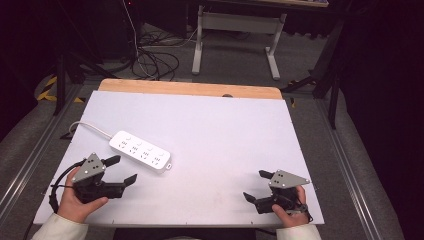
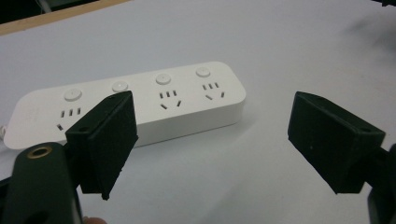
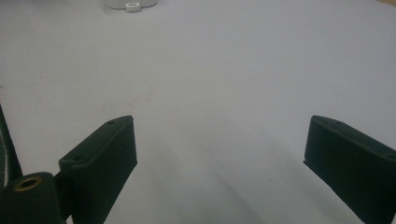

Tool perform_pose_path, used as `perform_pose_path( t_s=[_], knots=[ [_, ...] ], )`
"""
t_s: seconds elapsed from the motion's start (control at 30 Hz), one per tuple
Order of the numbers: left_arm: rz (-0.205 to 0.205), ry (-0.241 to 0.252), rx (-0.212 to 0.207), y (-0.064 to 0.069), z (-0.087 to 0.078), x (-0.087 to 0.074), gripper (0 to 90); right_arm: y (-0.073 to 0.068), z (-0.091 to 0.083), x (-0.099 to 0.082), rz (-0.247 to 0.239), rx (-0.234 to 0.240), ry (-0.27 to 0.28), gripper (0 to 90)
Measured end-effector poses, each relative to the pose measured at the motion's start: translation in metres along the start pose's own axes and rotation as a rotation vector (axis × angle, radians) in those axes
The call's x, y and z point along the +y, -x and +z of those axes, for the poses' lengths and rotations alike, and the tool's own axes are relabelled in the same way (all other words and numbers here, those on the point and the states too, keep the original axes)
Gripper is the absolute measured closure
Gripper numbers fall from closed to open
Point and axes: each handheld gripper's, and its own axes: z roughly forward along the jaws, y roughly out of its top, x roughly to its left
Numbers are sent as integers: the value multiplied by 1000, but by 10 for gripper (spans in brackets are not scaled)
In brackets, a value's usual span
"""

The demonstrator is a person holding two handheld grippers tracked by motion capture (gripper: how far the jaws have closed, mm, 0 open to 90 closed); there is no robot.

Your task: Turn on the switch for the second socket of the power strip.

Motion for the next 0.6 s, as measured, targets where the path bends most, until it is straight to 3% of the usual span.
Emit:
perform_pose_path(
  t_s=[0.13, 0.23, 0.37, 0.6],
  knots=[
    [-25, -13, -4, -2, 3, -10, 155, 0, 0, 0, 2, 5, -2, 97],
    [6, -40, 17, -3, 5, -16, 151, 0, 0, 0, 2, 4, -5, 97],
    [12, -62, 11, -1, 6, -22, 150, 0, 0, 0, 1, 2, -4, 97],
    [-24, -70, -22, 1, 5, -31, 139, 0, 1, 0, 0, 4, -4, 97]
  ],
)
